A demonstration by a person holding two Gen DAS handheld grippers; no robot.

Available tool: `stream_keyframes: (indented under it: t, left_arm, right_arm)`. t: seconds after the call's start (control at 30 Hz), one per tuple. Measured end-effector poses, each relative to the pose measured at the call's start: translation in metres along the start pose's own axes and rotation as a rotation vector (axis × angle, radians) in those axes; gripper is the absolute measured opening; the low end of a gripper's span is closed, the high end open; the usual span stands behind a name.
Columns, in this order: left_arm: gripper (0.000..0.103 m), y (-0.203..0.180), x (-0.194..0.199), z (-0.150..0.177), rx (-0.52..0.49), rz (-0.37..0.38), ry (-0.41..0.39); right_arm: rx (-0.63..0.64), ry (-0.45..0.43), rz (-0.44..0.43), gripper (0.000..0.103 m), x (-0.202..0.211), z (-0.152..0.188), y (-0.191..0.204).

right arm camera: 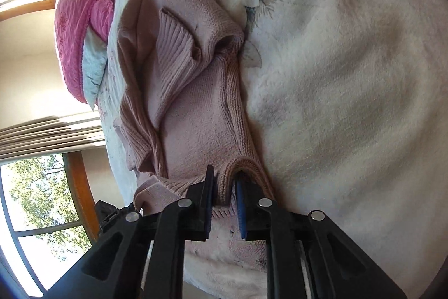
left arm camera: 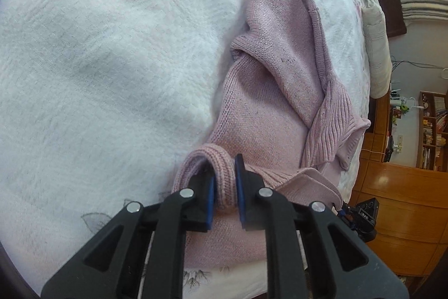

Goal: Fold small clothes
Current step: 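Grasp the hem with both tools, fold it up onto the body, open, then grasp the folded sweater edge with the left tool while the right tool grasps beside it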

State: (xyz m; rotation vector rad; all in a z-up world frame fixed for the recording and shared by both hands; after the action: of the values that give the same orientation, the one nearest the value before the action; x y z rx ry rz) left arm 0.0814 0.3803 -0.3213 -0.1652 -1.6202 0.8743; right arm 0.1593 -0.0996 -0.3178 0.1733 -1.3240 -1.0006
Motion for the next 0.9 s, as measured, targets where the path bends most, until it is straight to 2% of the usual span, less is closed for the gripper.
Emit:
stream_keyframes:
  t: [0.03,0.07,0.1,0.13,0.2,0.33,0.4,0.47,0.67,0.8,0.83,0.9]
  left_arm:
    - [0.020,-0.002,0.004,0.000,0.002,0.030,0.002]
    - [0.022,-0.006,0.011,0.000,-0.006,0.052,-0.004]
    - [0.034,-0.008,0.018,-0.001,-0.025,0.056,-0.023]
    - [0.056,-0.009,0.029,-0.005,-0.041,0.050,-0.058]
    - [0.061,-0.010,0.050,-0.011,-0.065,0.042,-0.120]
    - [0.061,-0.024,0.058,-0.009,-0.270,-0.093,-0.100]
    - [0.061,-0.034,0.045,-0.005,-0.389,-0.172,-0.056]
    - [0.061,-0.040,0.028,-0.004,-0.468,-0.223,-0.020]
    - [0.061,-0.034,-0.016,-0.012,-0.505,-0.300,0.048]
    - [0.046,-0.036,-0.028,-0.012,-0.527,-0.310,0.076]
    - [0.034,-0.039,-0.027,-0.011,-0.550,-0.318,0.072]
    - [0.020,-0.045,-0.022,-0.007,-0.576,-0.324,0.061]
  right_arm:
    - [0.006,-0.003,-0.004,0.029,0.003,0.000,0.002]
    - [0.025,-0.019,-0.002,0.039,0.009,-0.001,0.005]
    - [0.048,-0.041,0.013,0.053,0.016,-0.003,0.007]
    - [0.067,-0.063,0.026,0.059,0.023,-0.003,0.009]
    - [0.085,-0.080,0.014,0.061,0.034,-0.004,0.011]
    - [0.157,-0.108,0.046,0.061,0.046,0.002,0.019]
    - [0.208,-0.114,0.088,0.061,0.045,0.007,0.024]
    - [0.263,-0.116,0.144,0.061,0.039,0.011,0.028]
    - [0.379,-0.087,0.248,0.061,0.019,0.023,0.037]
    - [0.451,-0.077,0.305,0.061,0.011,0.025,0.042]
    - [0.474,-0.077,0.323,0.061,0.008,0.024,0.044]
    - [0.520,-0.076,0.357,0.061,0.004,0.023,0.047]
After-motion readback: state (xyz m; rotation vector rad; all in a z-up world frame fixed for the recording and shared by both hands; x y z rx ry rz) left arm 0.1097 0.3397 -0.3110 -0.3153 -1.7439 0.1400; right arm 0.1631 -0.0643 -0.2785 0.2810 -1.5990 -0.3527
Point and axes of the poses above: each gripper's, at about its wrist camera, not at the fingertips, and x roughly against the way its jaws point, y to its left, z to its underside, the point moved 9 cm from there along -x, roughly the way its jaws point, and after that the axes turned 11 degrees about -x, right-handed, at the moved point
